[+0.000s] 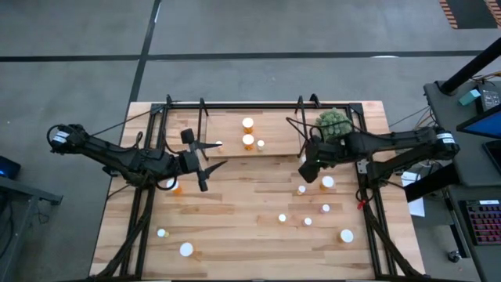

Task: Pick and place medicine bottles onto shelf by color
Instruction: Put the large orange pill bottle on the shelf aligned with the other large orange pill bottle, then adjust the large orange pill bottle on the shelf

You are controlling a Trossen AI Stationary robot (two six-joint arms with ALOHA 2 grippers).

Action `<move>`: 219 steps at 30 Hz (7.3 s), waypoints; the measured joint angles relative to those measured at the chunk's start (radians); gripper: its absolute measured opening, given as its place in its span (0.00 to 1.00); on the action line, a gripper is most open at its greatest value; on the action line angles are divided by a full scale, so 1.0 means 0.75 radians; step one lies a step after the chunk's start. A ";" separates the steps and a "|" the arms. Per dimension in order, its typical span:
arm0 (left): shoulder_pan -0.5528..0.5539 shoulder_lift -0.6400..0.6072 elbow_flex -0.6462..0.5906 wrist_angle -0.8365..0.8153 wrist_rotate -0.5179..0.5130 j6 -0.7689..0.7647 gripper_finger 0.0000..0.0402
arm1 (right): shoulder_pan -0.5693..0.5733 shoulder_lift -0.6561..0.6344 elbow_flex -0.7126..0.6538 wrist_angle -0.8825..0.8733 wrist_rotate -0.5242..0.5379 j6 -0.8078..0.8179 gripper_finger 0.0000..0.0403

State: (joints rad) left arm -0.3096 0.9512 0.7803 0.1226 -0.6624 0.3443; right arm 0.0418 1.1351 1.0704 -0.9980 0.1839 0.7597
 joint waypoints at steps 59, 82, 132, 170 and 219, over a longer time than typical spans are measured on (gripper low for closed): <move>0.001 0.002 -0.064 0.119 0.000 -0.019 0.56 | -0.868 1.221 1.211 0.155 -0.530 -1.462 0.51; 0.001 0.003 -0.065 0.148 0.000 0.005 0.56 | -0.849 1.259 1.205 0.171 -0.570 -1.386 0.51; 0.001 0.003 -0.066 0.164 0.007 0.005 0.56 | -0.838 1.237 1.205 0.168 -0.556 -1.361 0.73; 0.001 0.003 -0.066 0.171 0.005 0.011 0.56 | -0.839 1.125 0.965 0.387 -0.445 -1.291 0.02; 0.001 0.003 -0.067 0.172 0.005 0.015 0.56 | -0.687 1.028 0.863 0.684 -0.525 -1.293 0.02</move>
State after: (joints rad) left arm -0.3089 0.9535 0.7300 0.2520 -0.6586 0.3557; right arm -0.4737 1.9063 1.7175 -0.4852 -0.2100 -0.2100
